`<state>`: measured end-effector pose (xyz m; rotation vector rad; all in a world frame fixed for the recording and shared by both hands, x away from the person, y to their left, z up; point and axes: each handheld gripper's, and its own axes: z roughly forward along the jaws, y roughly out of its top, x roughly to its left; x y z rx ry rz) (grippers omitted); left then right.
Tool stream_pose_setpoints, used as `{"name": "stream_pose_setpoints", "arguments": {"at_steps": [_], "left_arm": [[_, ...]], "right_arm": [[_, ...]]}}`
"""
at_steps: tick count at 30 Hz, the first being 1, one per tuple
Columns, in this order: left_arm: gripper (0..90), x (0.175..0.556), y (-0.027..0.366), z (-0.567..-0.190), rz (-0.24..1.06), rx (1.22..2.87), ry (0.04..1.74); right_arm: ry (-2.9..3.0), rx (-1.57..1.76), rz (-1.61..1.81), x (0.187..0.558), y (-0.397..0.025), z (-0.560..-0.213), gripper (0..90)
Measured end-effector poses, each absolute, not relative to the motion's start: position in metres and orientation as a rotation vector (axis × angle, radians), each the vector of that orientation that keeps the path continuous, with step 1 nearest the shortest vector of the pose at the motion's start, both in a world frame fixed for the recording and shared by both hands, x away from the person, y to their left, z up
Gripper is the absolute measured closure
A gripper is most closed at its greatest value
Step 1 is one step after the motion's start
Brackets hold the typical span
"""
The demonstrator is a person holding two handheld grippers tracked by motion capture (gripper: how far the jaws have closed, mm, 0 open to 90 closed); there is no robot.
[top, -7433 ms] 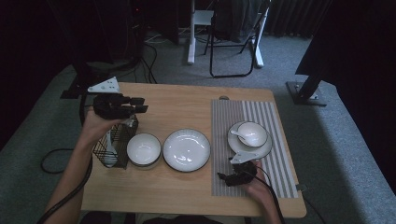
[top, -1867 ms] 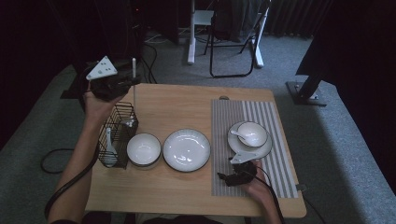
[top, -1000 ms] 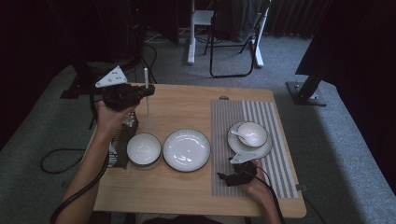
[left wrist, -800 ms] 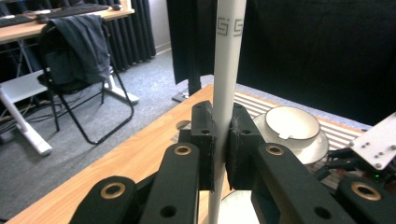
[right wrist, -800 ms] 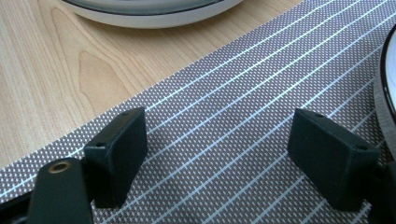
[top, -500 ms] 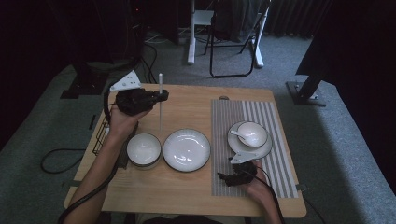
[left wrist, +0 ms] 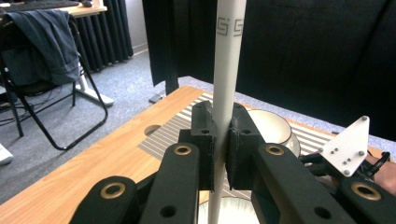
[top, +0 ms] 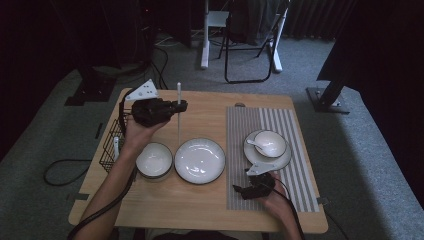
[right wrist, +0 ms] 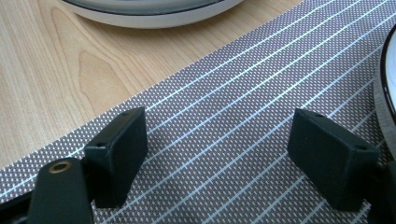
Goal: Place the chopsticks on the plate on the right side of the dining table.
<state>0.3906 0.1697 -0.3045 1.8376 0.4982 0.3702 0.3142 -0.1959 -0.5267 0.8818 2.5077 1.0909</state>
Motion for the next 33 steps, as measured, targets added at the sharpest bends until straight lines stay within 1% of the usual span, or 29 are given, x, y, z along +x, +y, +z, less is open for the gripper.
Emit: {"name": "stream_pose_setpoints", "arguments": {"at_steps": [33], "left_arm": [[84.0, 0.391, 0.146, -0.324, 0.277, 1.831, 0.456]], "right_arm": [[2.508, 0.888, 1.090, 0.314, -0.196, -0.526, 19.8]]}}
